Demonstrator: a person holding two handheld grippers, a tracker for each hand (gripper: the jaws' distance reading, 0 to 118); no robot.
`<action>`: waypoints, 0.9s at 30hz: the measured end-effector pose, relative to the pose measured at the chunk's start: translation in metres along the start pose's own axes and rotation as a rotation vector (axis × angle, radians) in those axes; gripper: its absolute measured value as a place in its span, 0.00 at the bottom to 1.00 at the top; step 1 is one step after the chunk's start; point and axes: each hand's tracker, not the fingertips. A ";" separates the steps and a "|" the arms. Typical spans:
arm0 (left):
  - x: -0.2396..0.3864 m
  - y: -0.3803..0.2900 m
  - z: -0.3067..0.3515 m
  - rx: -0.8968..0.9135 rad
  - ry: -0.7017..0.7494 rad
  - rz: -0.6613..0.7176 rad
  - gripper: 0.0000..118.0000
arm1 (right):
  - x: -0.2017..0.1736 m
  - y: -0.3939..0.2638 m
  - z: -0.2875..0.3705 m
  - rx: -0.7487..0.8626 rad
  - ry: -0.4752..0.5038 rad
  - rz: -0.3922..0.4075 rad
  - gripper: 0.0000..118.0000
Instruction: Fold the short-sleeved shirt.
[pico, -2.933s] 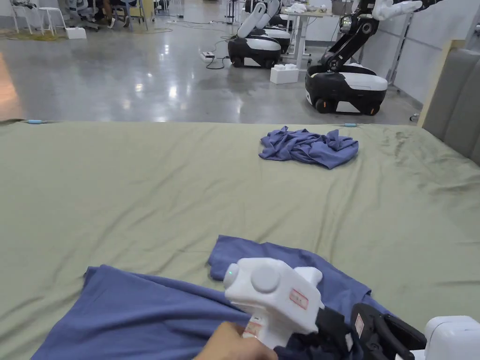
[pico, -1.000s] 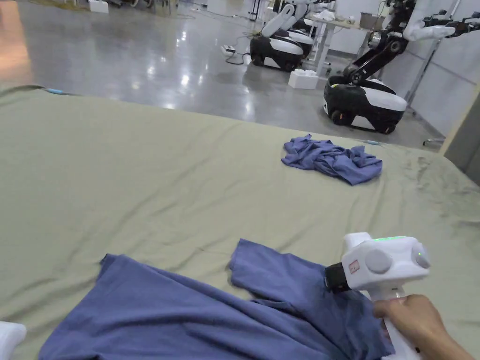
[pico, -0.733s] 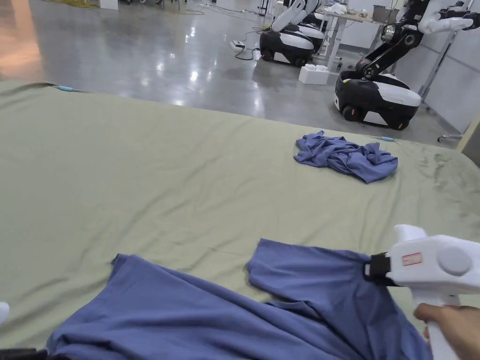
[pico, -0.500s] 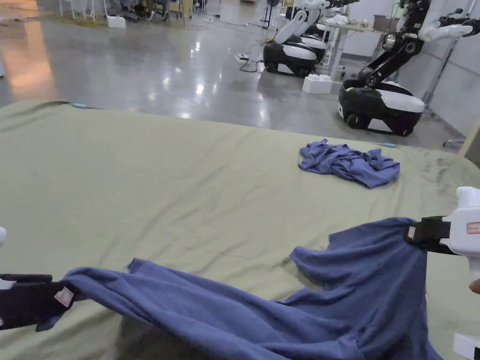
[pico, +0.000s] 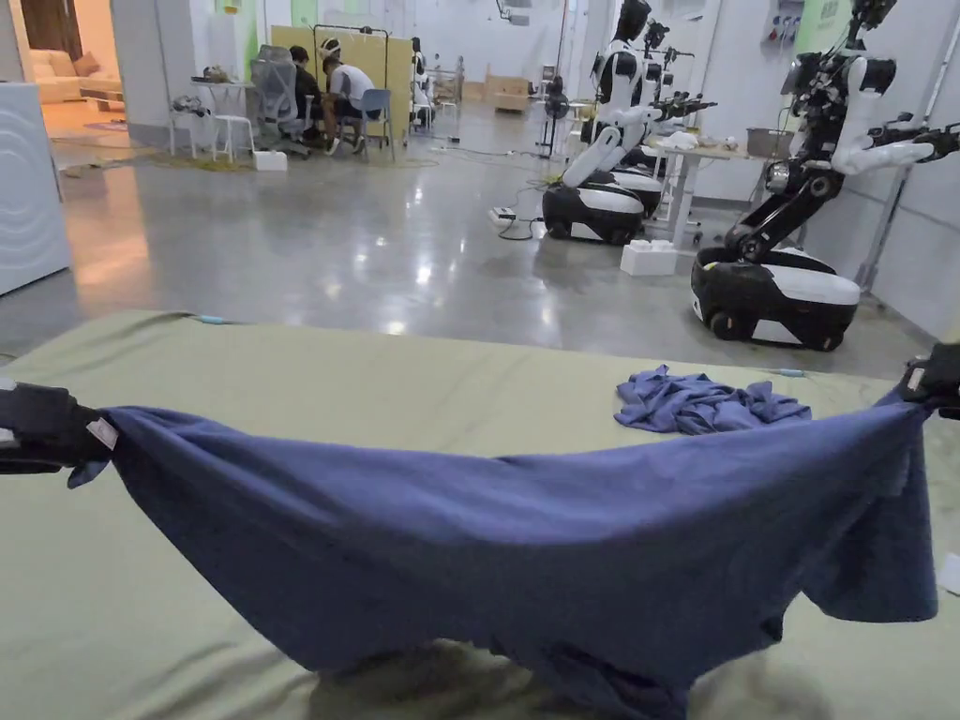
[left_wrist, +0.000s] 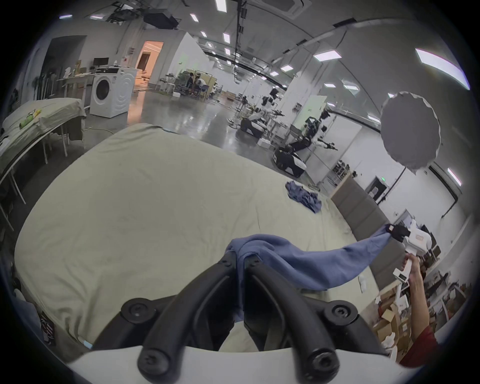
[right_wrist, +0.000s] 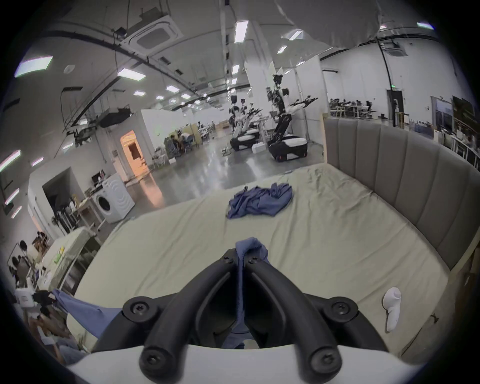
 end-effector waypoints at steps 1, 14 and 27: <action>-0.002 0.007 -0.001 0.007 0.002 0.005 0.02 | -0.005 0.006 -0.001 0.016 -0.008 -0.009 0.04; 0.028 0.130 -0.040 0.065 0.010 -0.012 0.02 | -0.059 0.099 -0.046 0.118 -0.045 -0.023 0.04; 0.036 0.223 -0.095 0.153 0.027 -0.014 0.02 | -0.075 0.155 -0.096 0.176 -0.052 -0.051 0.04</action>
